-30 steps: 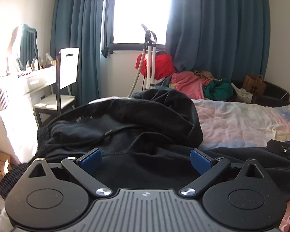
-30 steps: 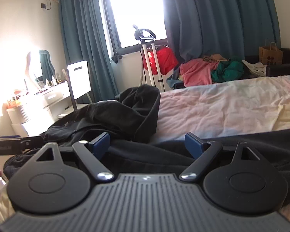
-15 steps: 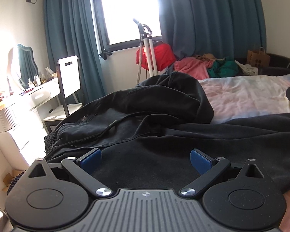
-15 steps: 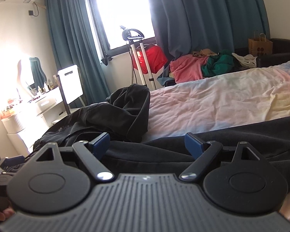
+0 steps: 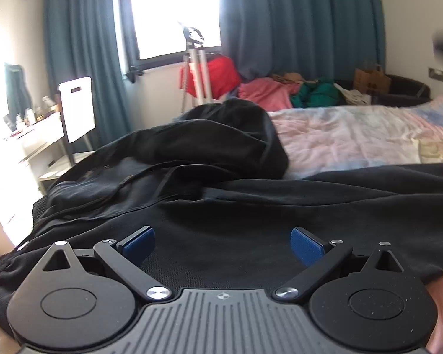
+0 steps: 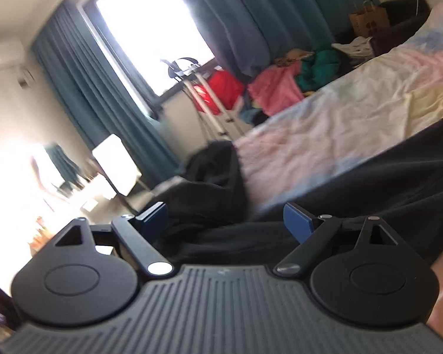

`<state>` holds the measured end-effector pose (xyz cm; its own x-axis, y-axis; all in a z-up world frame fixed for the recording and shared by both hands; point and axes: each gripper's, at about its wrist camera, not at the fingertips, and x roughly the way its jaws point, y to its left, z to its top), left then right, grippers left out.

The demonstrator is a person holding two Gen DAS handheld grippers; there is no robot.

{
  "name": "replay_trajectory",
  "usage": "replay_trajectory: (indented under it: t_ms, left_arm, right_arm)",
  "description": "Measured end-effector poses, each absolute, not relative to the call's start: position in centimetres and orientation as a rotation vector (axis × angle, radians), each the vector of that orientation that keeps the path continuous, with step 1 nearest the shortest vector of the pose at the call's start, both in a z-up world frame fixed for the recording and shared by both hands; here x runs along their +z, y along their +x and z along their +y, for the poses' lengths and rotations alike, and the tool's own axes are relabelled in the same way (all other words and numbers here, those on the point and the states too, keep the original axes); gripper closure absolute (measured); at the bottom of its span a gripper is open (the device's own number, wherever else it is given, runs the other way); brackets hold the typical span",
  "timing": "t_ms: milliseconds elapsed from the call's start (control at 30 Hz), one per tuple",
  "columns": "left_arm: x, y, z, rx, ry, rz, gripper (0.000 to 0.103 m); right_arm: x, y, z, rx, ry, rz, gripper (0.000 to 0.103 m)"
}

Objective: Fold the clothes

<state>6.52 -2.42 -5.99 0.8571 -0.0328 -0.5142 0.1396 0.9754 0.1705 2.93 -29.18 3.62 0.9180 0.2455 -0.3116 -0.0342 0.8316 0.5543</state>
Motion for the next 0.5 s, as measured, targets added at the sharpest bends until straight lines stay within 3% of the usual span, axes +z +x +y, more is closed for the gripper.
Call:
replay_trajectory:
  t_ms: [133,300,500]
  left_arm:
    - [-7.3,10.2,-4.6,-0.123,0.227,0.558,0.006]
    - [-7.9,17.9,-6.3,-0.128,0.129,0.576,0.006]
    - [-7.7,29.7,-11.7,-0.071,0.205,0.508,0.006]
  right_arm:
    - [3.2,2.9,-28.5,0.073,0.351,0.301,0.016]
    - [0.1,4.2,-30.9,0.067,0.373,0.325,0.016]
    - [-4.6,7.5,-33.7,-0.031,0.436,0.424,0.016]
